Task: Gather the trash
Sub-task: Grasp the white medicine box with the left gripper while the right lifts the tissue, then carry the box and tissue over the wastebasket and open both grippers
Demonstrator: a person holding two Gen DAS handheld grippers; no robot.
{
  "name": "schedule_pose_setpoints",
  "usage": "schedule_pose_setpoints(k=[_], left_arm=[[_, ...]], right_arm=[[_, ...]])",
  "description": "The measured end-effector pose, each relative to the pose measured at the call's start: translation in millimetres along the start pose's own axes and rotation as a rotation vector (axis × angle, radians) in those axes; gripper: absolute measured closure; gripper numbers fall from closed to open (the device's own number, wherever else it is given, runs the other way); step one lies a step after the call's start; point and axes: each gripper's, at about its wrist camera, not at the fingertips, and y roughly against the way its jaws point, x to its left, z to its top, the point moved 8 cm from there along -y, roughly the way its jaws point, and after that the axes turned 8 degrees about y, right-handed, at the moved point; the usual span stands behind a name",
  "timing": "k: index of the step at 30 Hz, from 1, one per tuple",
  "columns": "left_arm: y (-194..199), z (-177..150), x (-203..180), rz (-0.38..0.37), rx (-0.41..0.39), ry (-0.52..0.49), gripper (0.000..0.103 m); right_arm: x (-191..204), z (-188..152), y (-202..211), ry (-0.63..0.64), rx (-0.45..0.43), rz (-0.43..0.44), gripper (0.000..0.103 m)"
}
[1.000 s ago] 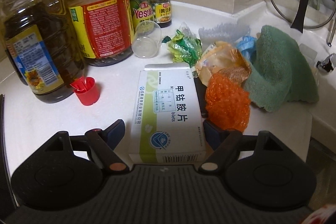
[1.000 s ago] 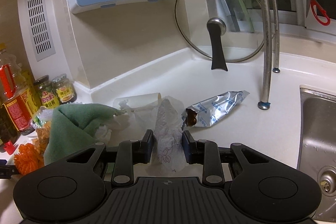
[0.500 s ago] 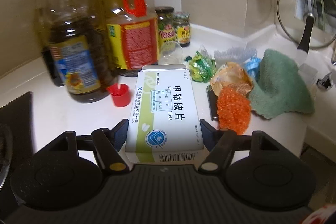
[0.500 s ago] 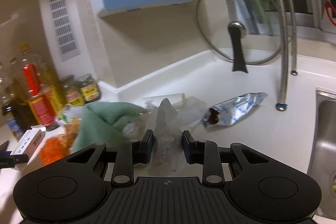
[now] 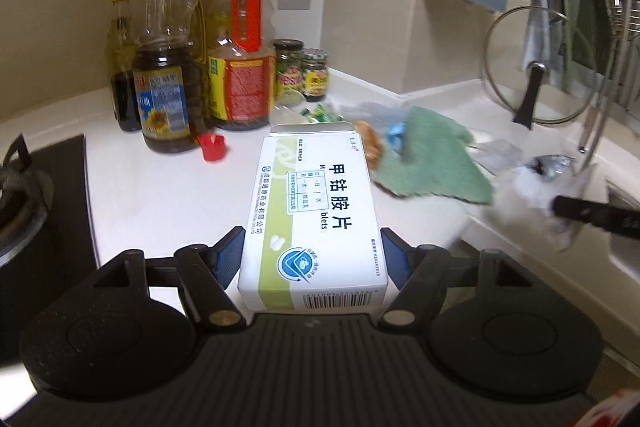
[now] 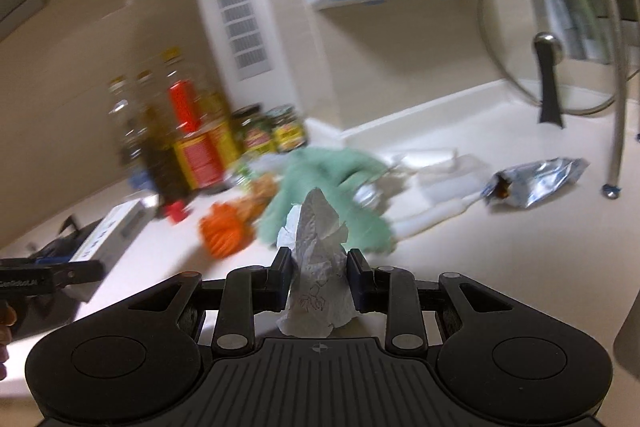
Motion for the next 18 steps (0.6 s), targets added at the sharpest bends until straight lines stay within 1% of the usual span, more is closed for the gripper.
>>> schedule_pose_setpoints(k=[5, 9, 14, 18], left_arm=[[26, -34, -22, -0.021, 0.026, 0.029, 0.034], [35, -69, -33, -0.015, 0.074, 0.054, 0.034], [29, -116, -34, 0.004, 0.16, 0.094, 0.034], [14, -154, -32, 0.018, 0.241, 0.118, 0.034]], right_arm=[[18, -25, 14, 0.034, 0.058, 0.088, 0.073], [27, -52, 21, 0.048, 0.123, 0.135, 0.073], [33, -87, 21, 0.059, 0.205, 0.166, 0.073], [35, -119, 12, 0.072, 0.28, 0.171, 0.073]])
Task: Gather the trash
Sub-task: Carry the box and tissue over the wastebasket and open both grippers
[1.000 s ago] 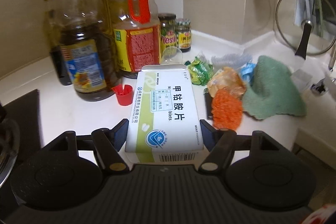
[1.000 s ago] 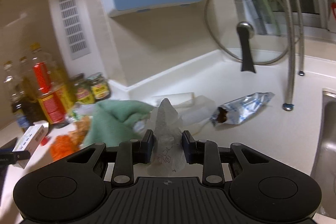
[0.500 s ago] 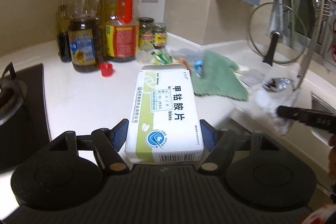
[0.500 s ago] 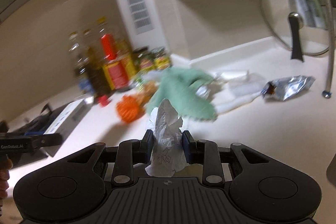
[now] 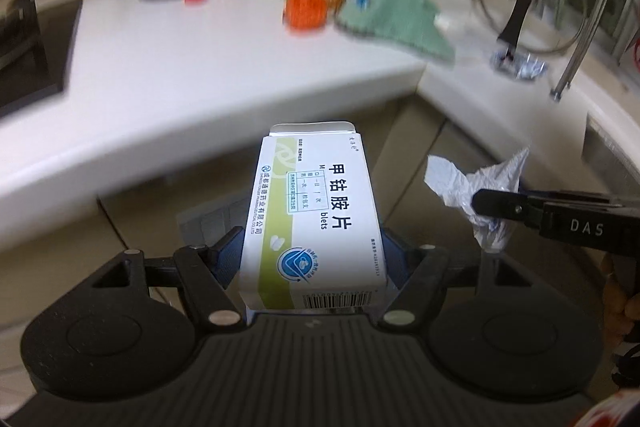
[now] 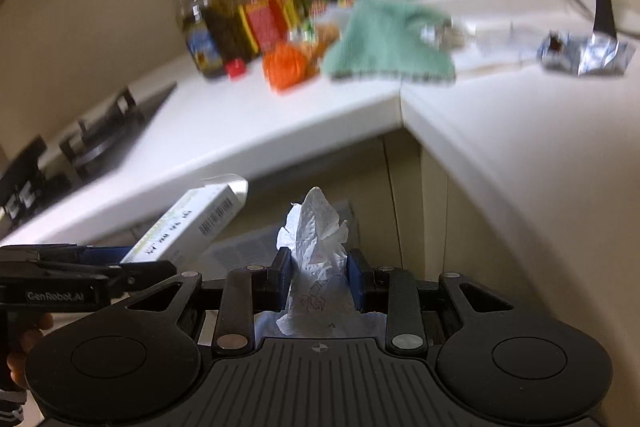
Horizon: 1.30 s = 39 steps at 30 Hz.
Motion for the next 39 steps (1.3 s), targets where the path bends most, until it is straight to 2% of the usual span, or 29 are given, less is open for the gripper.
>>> schedule_pose_setpoints(k=[8, 22, 31, 39], left_arm=[[-53, -45, 2, 0.029, 0.106, 0.028, 0.034], [-102, -61, -2, 0.031, 0.134, 0.0, 0.034], [-111, -69, 2, 0.048, 0.165, -0.005, 0.035], [-105, -70, 12, 0.074, 0.185, 0.019, 0.036]], right_arm=[[-9, -44, -37, 0.005, 0.113, -0.024, 0.073], [-31, -68, -59, -0.027, 0.17, -0.065, 0.073], [-34, -71, -67, -0.036, 0.192, -0.063, 0.073], [-25, -77, -83, -0.029, 0.232, -0.017, 0.073]])
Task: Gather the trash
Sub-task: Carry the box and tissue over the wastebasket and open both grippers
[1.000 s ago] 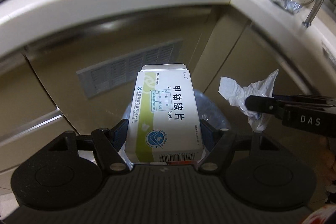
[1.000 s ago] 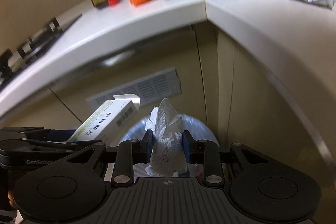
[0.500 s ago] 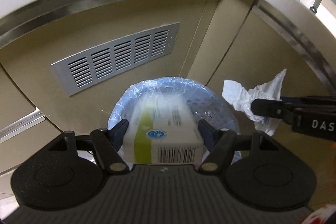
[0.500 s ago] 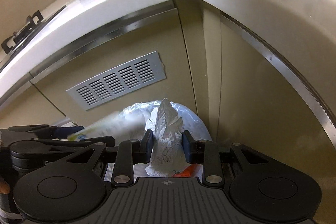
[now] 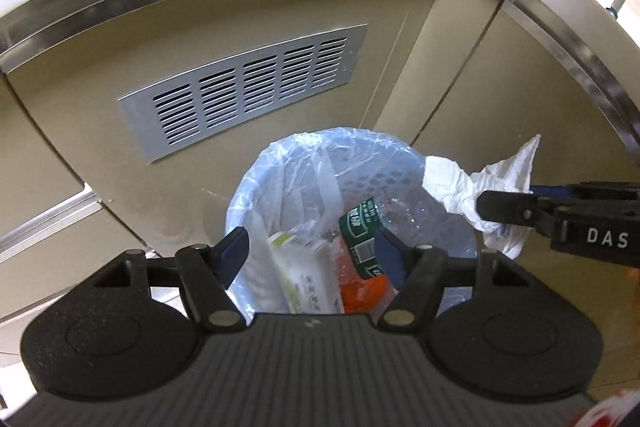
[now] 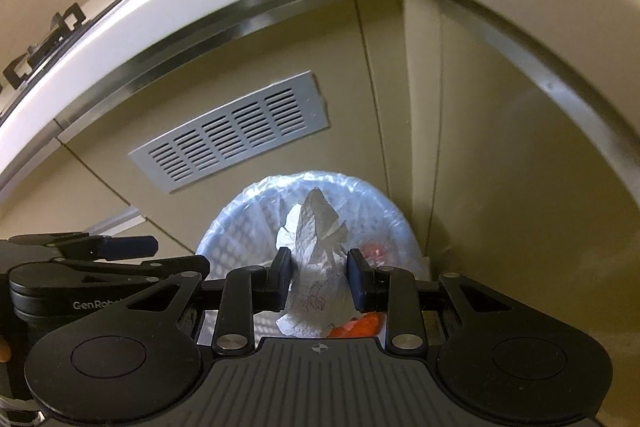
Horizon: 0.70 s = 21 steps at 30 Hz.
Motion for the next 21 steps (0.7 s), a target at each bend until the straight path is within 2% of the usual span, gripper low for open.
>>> schedule_pose_setpoints(k=[7, 9, 11, 21], left_arm=[[6, -2, 6, 0.01, 0.012, 0.017, 0.037], [7, -3, 8, 0.013, 0.015, 0.02, 0.037], [8, -4, 9, 0.014, 0.017, 0.023, 0.037], [19, -12, 15, 0.028, 0.023, 0.028, 0.037]], right_arm=[[8, -2, -14, -0.009, 0.032, 0.041, 0.071], [8, -3, -17, -0.023, 0.045, 0.053, 0.054], [8, -3, -18, -0.026, 0.042, 0.062, 0.046], [7, -10, -14, -0.019, 0.07, 0.044, 0.045]])
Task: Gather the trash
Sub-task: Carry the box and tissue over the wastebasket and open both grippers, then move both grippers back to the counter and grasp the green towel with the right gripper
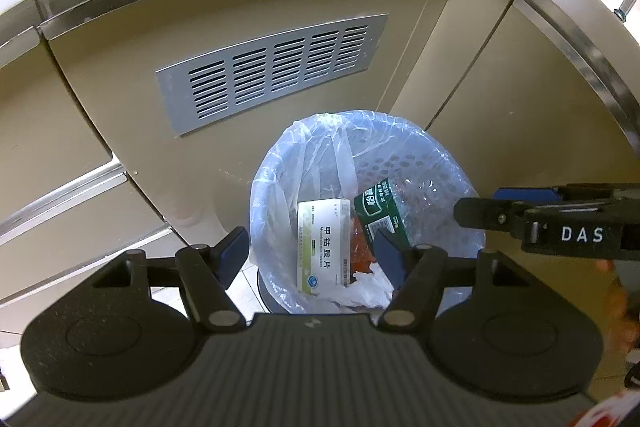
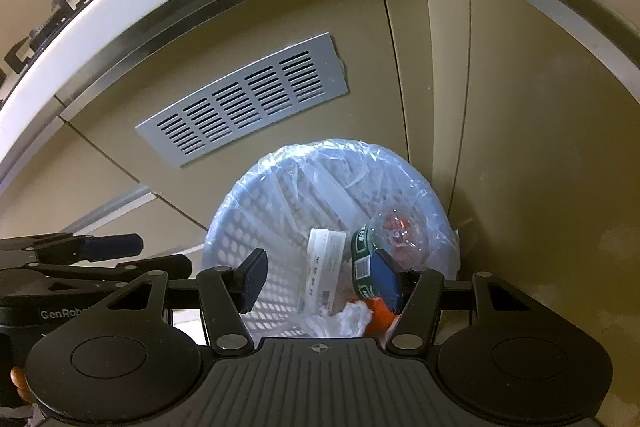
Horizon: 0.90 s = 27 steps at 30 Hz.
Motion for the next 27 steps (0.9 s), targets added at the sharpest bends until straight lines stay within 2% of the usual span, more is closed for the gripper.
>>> schedule_pose_setpoints(k=[8, 15, 27], left_arm=[[18, 4, -1, 0.001, -0.031, 0.001, 0.037], [47, 15, -6, -0.01, -0.083, -0.004, 0.037], [114, 68, -21, -0.049, -0.234, -0.041, 0.037]], right_arm=[[3, -4, 13, 0.003, -0.009, -0.001, 0.045], [13, 9, 35, 0.006, -0.045, 0.019, 0.044], [25, 52, 95, -0.004, -0.204, 0.048, 0.039]])
